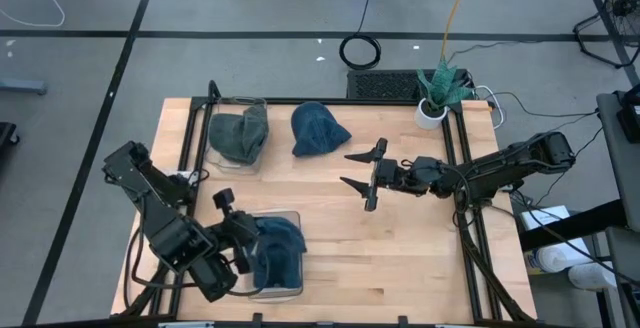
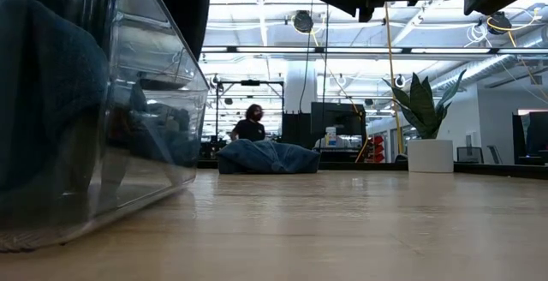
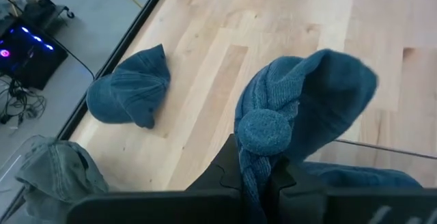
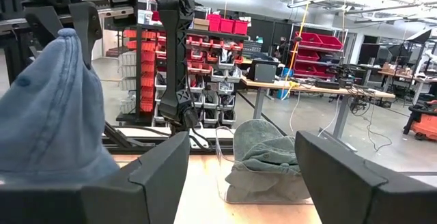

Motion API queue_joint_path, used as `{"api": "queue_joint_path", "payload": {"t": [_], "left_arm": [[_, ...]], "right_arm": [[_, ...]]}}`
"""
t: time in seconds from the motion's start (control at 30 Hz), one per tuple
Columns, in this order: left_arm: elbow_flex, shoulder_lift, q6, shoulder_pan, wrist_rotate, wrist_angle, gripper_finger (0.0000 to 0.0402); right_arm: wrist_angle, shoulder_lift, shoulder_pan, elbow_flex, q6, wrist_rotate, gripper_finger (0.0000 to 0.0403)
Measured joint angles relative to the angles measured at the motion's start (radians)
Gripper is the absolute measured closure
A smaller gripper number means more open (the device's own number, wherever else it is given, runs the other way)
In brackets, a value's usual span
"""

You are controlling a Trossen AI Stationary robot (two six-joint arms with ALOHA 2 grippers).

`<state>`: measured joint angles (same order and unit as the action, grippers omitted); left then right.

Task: Pick & Place hat
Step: Put the bottom blue cap into the bottom transparent bin

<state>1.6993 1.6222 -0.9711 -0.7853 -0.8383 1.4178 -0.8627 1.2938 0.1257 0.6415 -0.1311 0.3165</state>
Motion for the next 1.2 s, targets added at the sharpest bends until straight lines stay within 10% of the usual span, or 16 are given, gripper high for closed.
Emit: {"api": "queue_joint_path", "payload": {"t": [1.2], "left_arm": [[-0.030,0.001,-0.052,0.007,0.061,0.046,0.0395]], "right_arm": [[0.009,0.000,0.000,0.000,0.002,0.000,0.0149]]}}
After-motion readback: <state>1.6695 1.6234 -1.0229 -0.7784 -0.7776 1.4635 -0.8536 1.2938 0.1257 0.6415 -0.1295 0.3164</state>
